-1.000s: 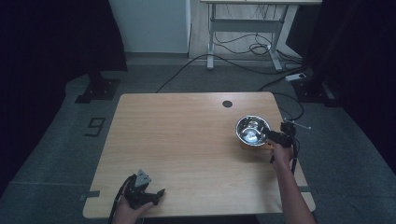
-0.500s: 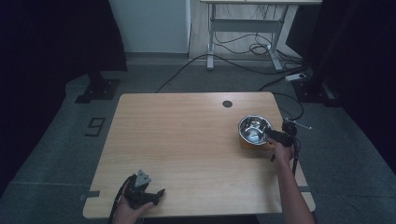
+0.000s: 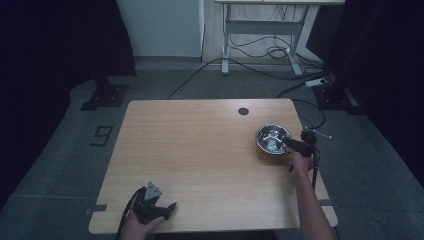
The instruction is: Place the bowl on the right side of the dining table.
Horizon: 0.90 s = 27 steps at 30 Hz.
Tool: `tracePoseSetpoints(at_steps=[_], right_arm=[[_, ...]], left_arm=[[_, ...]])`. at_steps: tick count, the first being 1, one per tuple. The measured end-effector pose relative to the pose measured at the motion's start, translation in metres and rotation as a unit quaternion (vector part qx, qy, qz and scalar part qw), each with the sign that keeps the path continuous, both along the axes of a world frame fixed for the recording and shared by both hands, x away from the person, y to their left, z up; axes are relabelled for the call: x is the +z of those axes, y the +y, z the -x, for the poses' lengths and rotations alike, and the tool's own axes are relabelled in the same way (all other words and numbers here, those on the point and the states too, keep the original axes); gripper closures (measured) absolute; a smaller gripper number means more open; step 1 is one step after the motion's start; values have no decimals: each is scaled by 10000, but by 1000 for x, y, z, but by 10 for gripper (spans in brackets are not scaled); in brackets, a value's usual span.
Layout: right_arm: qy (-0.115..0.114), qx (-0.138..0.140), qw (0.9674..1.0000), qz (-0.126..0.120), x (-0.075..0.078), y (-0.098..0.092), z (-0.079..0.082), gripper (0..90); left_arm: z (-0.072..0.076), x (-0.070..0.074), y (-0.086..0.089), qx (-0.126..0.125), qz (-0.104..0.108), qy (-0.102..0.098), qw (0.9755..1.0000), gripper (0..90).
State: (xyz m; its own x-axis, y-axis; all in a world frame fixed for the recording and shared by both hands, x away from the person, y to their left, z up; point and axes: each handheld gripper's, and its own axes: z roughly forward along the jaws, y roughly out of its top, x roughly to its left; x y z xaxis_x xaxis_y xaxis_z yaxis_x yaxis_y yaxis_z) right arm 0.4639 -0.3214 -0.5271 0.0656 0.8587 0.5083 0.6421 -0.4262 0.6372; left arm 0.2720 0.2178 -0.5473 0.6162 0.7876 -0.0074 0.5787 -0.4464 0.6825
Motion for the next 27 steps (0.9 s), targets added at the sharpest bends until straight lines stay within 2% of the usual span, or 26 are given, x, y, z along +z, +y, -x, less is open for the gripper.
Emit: tracePoseSetpoints(at_steps=[13, 22, 24, 27], right_arm=[[122, -113, 9998, 56, -11, 2, -7, 838], [98, -203, 9997, 55, -13, 0, -7, 831], [155, -221, 9994, 228, -14, 1, -7, 816], [183, -204, 9991, 328, -16, 2, -7, 812]], left_arm=[[0, 0, 0, -1, 0, 0, 10000, 111], [0, 0, 0, 0, -2, -1, 10000, 111], [0, 0, 0, 0, -3, -2, 10000, 111], [0, 0, 0, 0, 0, -2, 10000, 111]])
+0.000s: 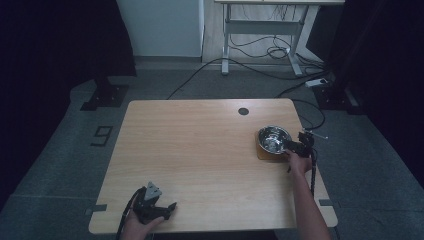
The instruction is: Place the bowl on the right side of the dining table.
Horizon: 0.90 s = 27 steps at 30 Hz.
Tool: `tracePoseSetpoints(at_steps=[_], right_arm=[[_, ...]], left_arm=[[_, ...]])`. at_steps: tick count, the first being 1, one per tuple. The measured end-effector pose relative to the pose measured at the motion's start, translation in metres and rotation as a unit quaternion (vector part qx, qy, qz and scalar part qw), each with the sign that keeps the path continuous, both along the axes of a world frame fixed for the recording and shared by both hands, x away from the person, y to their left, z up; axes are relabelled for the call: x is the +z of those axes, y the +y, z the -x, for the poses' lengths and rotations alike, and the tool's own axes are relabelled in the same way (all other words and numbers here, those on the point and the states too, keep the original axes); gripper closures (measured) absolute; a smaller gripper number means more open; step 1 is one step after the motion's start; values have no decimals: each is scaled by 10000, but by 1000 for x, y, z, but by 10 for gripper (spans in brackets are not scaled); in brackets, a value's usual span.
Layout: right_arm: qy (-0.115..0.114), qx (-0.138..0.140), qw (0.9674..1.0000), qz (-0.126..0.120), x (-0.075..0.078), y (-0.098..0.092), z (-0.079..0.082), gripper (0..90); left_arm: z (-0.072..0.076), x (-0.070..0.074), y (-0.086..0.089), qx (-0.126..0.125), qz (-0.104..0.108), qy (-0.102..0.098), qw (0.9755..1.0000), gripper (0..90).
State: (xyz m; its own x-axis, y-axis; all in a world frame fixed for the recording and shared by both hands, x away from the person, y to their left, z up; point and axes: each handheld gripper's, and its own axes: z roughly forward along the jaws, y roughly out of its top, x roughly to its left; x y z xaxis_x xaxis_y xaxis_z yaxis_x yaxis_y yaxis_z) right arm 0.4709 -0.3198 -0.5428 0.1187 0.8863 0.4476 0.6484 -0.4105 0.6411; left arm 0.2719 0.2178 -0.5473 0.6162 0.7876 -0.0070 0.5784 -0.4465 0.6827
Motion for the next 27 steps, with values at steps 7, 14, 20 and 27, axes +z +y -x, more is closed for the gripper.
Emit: tracePoseSetpoints(at_steps=[7, 14, 20, 27], right_arm=[[1, -11, 10000, 63, 1, 1, 0, 806], [-97, 6, 9998, 174, 3, 2, 1, 587], [-197, -43, 9990, 409, 11, 2, 6, 462], [-605, 171, 9975, 328, 21, 3, 24, 440]], left_arm=[[0, 0, 0, 0, -1, 1, 10000, 111], [0, 0, 0, -1, -1, 0, 10000, 111], [0, 0, 0, 0, 0, 0, 10000, 111], [0, 0, 0, -1, -2, 1, 10000, 111]])
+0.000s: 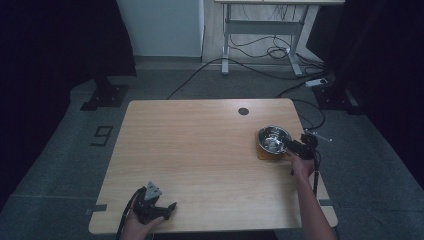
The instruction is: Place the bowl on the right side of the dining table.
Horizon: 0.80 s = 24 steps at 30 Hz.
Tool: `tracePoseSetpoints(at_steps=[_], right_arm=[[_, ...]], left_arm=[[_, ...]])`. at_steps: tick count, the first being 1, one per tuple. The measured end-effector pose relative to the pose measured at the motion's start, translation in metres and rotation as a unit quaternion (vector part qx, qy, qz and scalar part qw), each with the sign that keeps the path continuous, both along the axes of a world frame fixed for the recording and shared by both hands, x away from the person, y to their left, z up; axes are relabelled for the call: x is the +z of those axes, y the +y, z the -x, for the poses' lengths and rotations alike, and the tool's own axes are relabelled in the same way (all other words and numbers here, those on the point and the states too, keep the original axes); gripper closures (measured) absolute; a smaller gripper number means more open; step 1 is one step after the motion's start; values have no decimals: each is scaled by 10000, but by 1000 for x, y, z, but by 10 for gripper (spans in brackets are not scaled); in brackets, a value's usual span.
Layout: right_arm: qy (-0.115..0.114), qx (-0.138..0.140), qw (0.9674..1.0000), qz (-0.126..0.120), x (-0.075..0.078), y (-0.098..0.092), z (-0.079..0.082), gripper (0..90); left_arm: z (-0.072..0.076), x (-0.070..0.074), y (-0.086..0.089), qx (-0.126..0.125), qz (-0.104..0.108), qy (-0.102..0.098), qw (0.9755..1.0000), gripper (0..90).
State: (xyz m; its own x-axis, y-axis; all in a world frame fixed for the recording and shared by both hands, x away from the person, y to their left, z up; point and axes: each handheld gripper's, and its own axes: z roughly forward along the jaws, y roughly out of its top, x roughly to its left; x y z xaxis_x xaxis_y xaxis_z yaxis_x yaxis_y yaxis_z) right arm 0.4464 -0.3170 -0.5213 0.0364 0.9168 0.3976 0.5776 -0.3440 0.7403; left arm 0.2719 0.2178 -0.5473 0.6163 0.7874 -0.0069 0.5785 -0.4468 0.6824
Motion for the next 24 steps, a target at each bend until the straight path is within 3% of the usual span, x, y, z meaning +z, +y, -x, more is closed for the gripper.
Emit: tracePoseSetpoints(at_steps=[15, 19, 24], right_arm=[[-132, 620, 9976, 295, 12, 12, 41, 407], [-93, 1037, 9940, 323, 12, 23, 59, 404], [-85, 1331, 9905, 322, 9, 34, 71, 402]], left_arm=[[0, 0, 0, 5, 6, 4, 10000, 111], [0, 0, 0, -1, -1, 5, 10000, 111], [0, 0, 0, -1, -1, 6, 10000, 111]])
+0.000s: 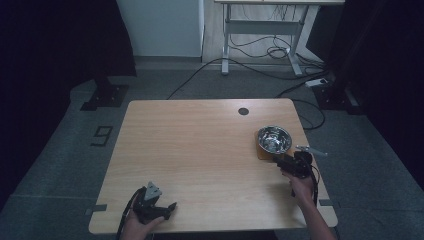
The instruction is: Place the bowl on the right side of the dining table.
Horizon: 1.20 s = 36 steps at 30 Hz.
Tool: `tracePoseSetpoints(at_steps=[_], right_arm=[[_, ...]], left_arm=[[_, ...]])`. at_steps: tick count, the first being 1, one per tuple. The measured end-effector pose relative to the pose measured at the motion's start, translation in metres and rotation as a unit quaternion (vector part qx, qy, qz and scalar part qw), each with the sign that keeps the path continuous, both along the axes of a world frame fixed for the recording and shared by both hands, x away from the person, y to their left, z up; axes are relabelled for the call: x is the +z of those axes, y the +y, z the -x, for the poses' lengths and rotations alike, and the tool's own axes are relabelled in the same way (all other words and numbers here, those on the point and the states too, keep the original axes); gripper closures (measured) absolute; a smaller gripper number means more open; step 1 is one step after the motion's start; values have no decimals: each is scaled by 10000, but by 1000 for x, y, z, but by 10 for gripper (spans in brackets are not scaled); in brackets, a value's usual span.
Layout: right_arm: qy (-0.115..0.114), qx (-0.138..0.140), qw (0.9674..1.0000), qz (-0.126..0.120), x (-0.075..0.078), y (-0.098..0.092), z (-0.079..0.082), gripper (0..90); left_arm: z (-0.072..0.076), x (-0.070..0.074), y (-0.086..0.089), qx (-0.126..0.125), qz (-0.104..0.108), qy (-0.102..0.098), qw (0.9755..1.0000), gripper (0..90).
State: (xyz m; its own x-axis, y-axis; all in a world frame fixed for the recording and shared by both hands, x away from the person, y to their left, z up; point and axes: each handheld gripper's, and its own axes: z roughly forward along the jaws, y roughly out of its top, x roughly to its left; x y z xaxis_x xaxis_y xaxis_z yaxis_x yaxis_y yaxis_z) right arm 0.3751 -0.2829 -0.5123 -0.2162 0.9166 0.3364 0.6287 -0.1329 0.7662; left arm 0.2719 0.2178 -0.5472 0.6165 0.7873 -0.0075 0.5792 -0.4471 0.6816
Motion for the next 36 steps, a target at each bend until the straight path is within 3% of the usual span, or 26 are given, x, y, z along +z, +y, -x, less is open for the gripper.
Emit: tracePoseSetpoints(at_steps=[9, 16, 23, 28, 36], right_arm=[[21, 605, 9981, 132, -6, 28, 22, 394], [89, 1119, 9934, 227, -18, 54, 36, 384], [97, 1383, 9899, 291, -28, 69, 43, 381], [-22, 1713, 9833, 611, -34, 85, 52, 375], [18, 1883, 9799, 654, -40, 94, 55, 369]], left_arm=[[0, 0, 0, -1, -4, 0, 10000, 111], [0, 0, 0, -1, -2, 1, 10000, 111], [0, 0, 0, 1, 0, 0, 10000, 111], [0, 0, 0, 0, -1, 1, 10000, 111], [0, 0, 0, 1, -2, 0, 10000, 111]])
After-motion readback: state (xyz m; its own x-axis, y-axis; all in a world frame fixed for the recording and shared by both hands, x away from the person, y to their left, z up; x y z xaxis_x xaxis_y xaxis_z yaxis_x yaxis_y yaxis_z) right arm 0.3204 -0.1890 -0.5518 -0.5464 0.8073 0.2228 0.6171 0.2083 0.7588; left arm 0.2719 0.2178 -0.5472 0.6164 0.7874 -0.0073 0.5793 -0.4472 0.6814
